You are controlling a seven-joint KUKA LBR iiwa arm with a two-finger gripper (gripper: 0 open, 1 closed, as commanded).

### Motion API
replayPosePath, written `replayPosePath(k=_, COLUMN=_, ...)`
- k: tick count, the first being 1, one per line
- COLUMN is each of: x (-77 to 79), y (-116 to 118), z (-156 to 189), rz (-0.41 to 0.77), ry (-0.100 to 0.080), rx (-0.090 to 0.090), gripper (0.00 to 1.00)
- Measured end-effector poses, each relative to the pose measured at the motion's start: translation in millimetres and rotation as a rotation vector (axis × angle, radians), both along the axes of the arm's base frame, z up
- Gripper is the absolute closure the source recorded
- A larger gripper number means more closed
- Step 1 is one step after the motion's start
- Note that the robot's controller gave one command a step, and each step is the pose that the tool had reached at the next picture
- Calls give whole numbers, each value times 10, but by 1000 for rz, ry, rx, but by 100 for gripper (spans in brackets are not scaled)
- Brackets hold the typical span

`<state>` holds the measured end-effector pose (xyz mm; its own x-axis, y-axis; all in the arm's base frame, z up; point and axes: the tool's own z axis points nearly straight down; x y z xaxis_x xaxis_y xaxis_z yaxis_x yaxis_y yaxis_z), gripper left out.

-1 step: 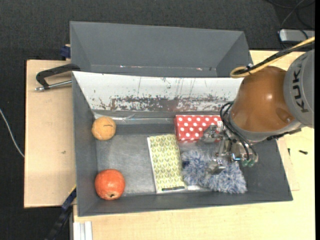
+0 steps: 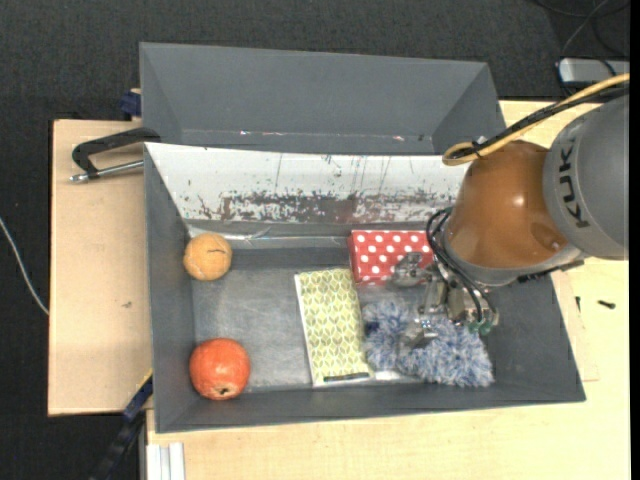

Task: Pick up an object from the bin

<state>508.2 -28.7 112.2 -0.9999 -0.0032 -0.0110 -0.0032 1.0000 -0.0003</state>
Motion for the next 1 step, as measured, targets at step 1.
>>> replayPosePath(k=1, x=72, y=59, z=-386, rz=4, ry=8, rx=1, gripper=100)
